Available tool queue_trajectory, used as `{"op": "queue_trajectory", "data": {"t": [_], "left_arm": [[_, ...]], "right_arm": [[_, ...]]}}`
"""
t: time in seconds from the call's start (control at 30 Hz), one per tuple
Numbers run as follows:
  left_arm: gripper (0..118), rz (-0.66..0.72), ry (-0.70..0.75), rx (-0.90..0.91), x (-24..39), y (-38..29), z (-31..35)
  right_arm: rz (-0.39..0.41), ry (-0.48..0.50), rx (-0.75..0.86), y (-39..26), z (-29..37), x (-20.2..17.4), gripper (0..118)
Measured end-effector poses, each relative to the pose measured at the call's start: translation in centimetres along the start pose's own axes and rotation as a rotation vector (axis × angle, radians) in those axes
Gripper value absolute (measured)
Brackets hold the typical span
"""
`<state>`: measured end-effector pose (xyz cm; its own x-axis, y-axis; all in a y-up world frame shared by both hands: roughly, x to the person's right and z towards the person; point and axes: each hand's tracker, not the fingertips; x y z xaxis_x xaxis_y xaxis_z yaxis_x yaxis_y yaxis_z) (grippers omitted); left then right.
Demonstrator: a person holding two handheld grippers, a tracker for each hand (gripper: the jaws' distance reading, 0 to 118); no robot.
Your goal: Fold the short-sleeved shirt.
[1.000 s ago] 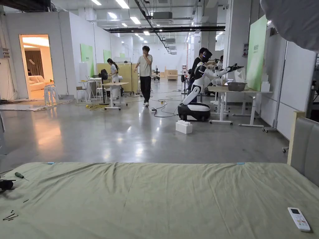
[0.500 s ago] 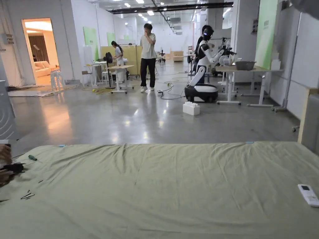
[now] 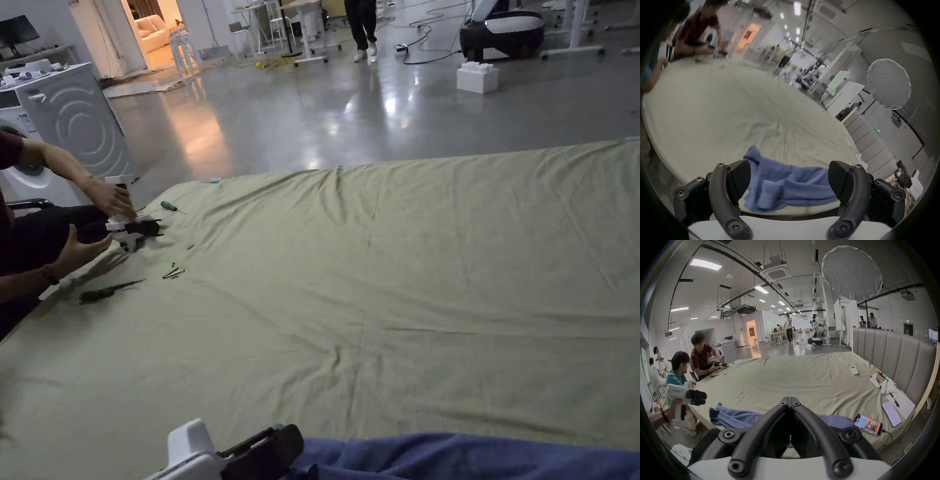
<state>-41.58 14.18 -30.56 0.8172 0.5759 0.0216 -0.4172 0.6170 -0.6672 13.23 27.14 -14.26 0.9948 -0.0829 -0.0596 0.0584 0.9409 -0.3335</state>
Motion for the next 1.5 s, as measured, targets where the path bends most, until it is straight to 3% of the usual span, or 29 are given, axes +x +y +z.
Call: {"op": "queue_trajectory", "data": {"t": [0.23, 0.3, 0.33, 0.37, 0.5, 0.67, 0.7, 0.87, 1.0, 1.13, 1.23, 1.43, 1.47, 1.5], "left_arm": [[92, 0.201, -0.089, -0.127, -2.8, -2.4, -5.8], [70, 0.193, -0.107, -0.104, -2.3, -2.8, -6.1], [34, 0.226, -0.112, -0.124, -2.2, -3.0, -6.5], [12, 0.257, -0.089, -0.148, -2.2, -3.2, -7.2], [11, 0.274, -0.100, -0.112, -2.7, -2.9, -6.8], [10, 0.399, -0.105, -0.007, -3.2, -0.2, -2.6], [10, 0.254, -0.057, 0.029, -3.3, 0.8, -1.6], [10, 0.102, 0.110, 0.070, -3.1, 5.4, 3.6], [11, -0.140, 0.112, 0.045, 3.2, 4.7, 4.2], [11, -0.263, 0.065, 0.015, 11.6, 1.1, 0.4], [11, -0.348, 0.007, -0.114, 16.5, -2.6, -4.7], [11, -0.470, 0.088, -0.291, 19.0, -7.9, -12.1], [13, -0.477, 0.097, -0.311, 19.0, -8.2, -12.6], [23, -0.471, 0.091, -0.304, 19.0, -8.3, -12.7]], "right_arm": [[-0.020, -0.029, -0.050, -0.8, -0.1, 0.2, 0], [-0.018, -0.028, -0.057, -0.6, -0.1, -0.1, 0], [-0.009, -0.031, -0.061, -0.5, -0.1, -0.4, 0], [-0.001, -0.034, -0.066, -0.5, -0.1, -0.5, 0], [0.016, -0.035, -0.074, -0.6, 0.3, -0.6, 0], [0.004, -0.037, -0.084, -0.7, 0.5, 0.0, 0], [-0.001, -0.036, -0.084, -0.8, 0.5, 0.1, 0], [-0.036, -0.024, -0.075, -1.9, 0.5, 1.1, 0], [-0.080, -0.017, -0.073, -2.3, 0.6, 1.1, 0], [-0.116, -0.016, -0.079, -2.7, 1.0, 1.1, 0], [-0.117, -0.027, -0.072, -2.7, 2.3, 1.3, 0], [-0.133, -0.100, -0.078, -3.3, 4.5, 2.9, 0], [-0.137, -0.108, -0.082, -3.5, 4.7, 3.3, 0], [-0.144, -0.113, -0.086, -3.7, 4.8, 3.6, 0]]}}
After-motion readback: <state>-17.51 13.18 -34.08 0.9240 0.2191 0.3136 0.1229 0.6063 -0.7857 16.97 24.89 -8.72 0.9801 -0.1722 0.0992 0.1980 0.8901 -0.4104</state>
